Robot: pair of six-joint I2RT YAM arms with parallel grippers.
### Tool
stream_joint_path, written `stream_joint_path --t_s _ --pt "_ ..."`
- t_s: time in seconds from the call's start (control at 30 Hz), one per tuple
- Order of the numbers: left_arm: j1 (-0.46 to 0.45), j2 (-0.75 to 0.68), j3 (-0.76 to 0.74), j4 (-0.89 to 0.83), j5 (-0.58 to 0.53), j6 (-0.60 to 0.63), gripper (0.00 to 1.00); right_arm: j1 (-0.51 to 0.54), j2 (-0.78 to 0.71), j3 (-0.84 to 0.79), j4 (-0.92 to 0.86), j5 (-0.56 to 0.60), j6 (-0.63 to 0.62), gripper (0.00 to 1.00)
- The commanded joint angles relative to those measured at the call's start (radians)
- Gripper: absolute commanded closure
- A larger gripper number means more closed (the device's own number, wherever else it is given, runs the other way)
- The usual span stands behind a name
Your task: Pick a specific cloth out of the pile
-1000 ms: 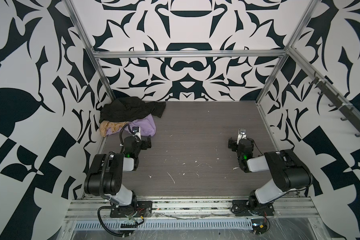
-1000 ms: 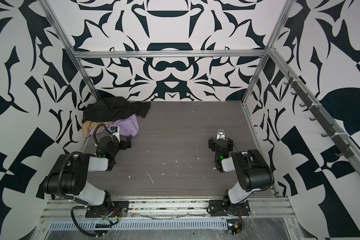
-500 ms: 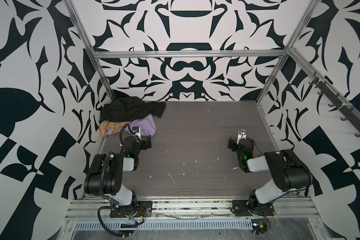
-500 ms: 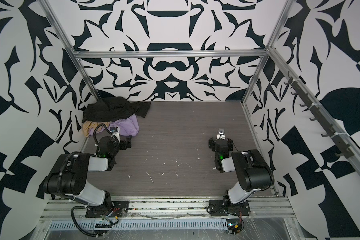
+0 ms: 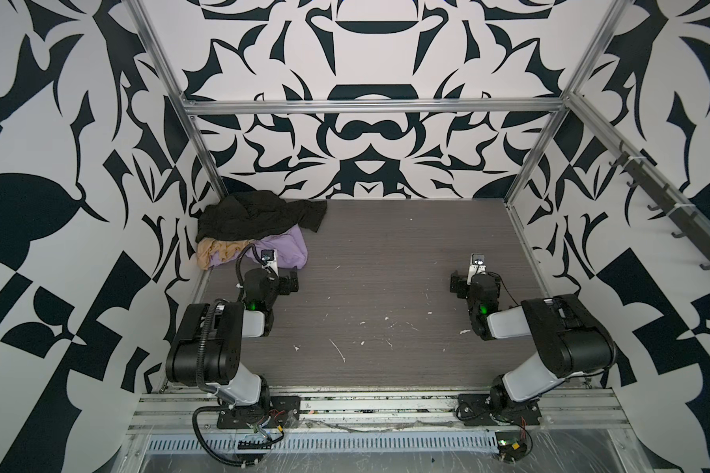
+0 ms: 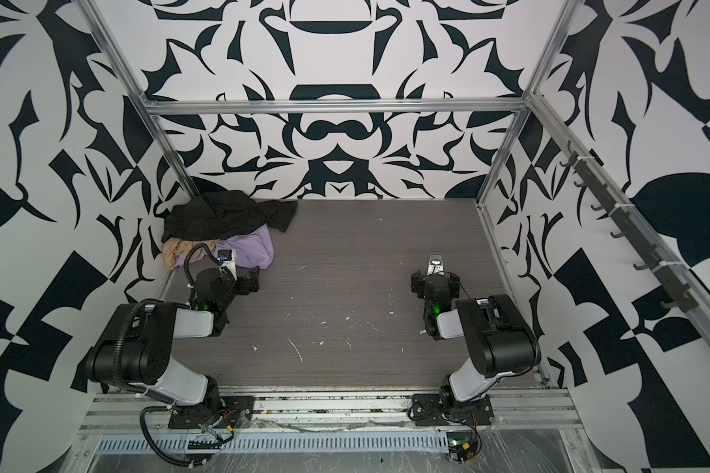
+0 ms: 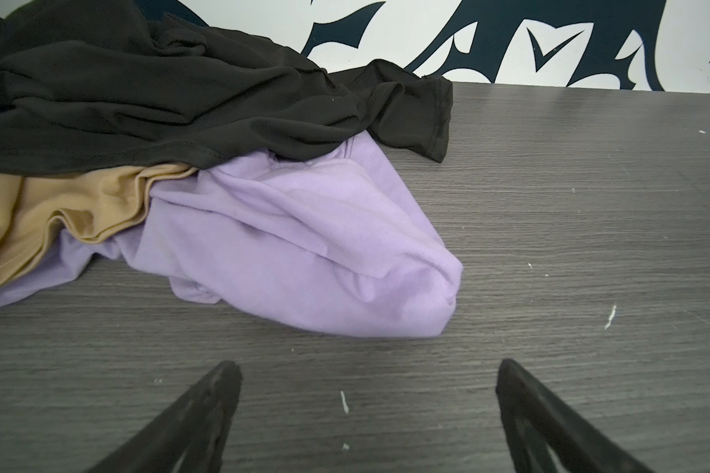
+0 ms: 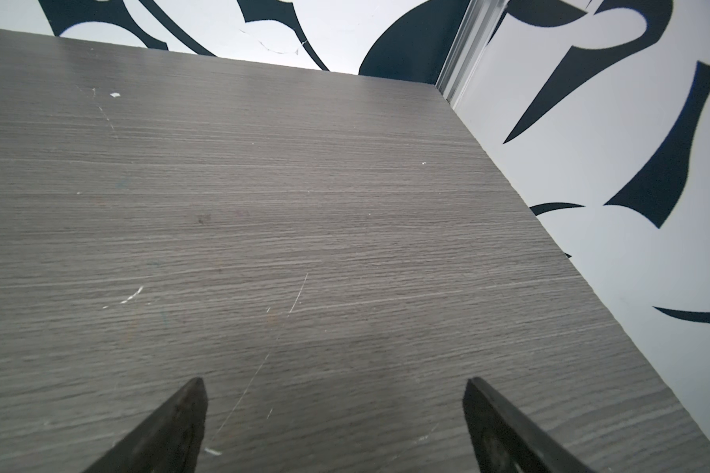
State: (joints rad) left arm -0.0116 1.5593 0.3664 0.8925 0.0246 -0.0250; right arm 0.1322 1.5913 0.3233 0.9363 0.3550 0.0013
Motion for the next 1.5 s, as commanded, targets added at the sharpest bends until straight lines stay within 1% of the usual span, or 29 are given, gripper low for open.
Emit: stream_joint_path --t_s 0.0,0.13,0.23,0.3,0.37,0.43,0.5,0.57,0.63,0.67,0.73,0.83,0.9,0.93,0.97,1.07,1.2,1.3,1.47 --pt "0.0 0.002 0.013 0.008 0.009 0.007 0.0 -0.001 -0.026 0.019 0.024 -0.001 0.009 0.0" --pt "-0.001 -0.001 0.004 0.024 0.002 0.007 0.0 -0.002 -0.027 0.014 0.032 0.002 0.008 0.0" --pt "-0.002 -0.007 -0.027 0.077 -0.016 -0.004 0.0 -0.002 -0.029 0.009 0.038 -0.011 0.001 0.01" --pt "-0.002 -0.019 -0.049 0.116 -0.044 -0.014 0.0 -0.002 -0.034 -0.006 0.062 -0.028 -0.004 0.02" --pt "-0.008 -0.058 -0.06 0.1 -0.097 -0.026 0.0 -0.002 -0.061 -0.029 0.089 -0.03 -0.006 0.02" --pt "-0.009 -0.113 -0.046 0.028 -0.142 -0.039 0.0 -0.001 -0.101 -0.031 0.057 -0.029 -0.006 0.03" --pt "-0.01 -0.173 -0.015 -0.087 -0.163 -0.045 0.0 -0.002 -0.156 -0.015 -0.018 -0.032 -0.007 0.03" --pt "-0.011 -0.234 0.032 -0.215 -0.169 -0.047 0.0 0.0 -0.224 0.015 -0.124 -0.018 -0.005 0.03" --pt "-0.013 -0.276 0.067 -0.284 -0.167 -0.066 0.0 0.004 -0.292 0.043 -0.216 -0.002 0.0 0.03" --pt "-0.022 -0.334 0.086 -0.332 -0.153 -0.077 0.0 0.008 -0.331 0.049 -0.237 0.005 0.006 0.03" --pt "-0.051 -0.388 0.135 -0.426 -0.155 -0.094 0.0 0.019 -0.416 0.062 -0.286 -0.005 0.022 0.04" --pt "-0.088 -0.444 0.197 -0.558 -0.151 -0.177 0.0 0.033 -0.528 0.111 -0.41 -0.016 0.105 0.07" --pt "-0.09 -0.473 0.233 -0.637 -0.133 -0.266 0.0 0.041 -0.567 0.122 -0.428 -0.027 0.18 0.12" --pt "-0.09 -0.487 0.257 -0.704 -0.124 -0.319 0.0 0.048 -0.576 0.122 -0.424 -0.027 0.216 0.15" --pt "-0.091 -0.495 0.289 -0.774 -0.106 -0.352 0.0 0.057 -0.582 0.127 -0.431 -0.025 0.247 0.17" --pt "-0.093 -0.489 0.344 -0.874 -0.079 -0.403 0.0 0.099 -0.579 0.158 -0.472 -0.029 0.315 0.17" --pt "-0.092 -0.474 0.383 -0.963 -0.068 -0.445 0.0 0.218 -0.535 0.188 -0.487 -0.016 0.358 0.17" --pt "-0.092 -0.44 0.416 -1.014 -0.077 -0.489 0.0 0.324 -0.464 0.207 -0.455 0.021 0.36 0.17" --pt "-0.089 -0.365 0.465 -1.043 -0.034 -0.514 0.0 0.439 -0.317 0.288 -0.449 -0.002 0.377 0.16"
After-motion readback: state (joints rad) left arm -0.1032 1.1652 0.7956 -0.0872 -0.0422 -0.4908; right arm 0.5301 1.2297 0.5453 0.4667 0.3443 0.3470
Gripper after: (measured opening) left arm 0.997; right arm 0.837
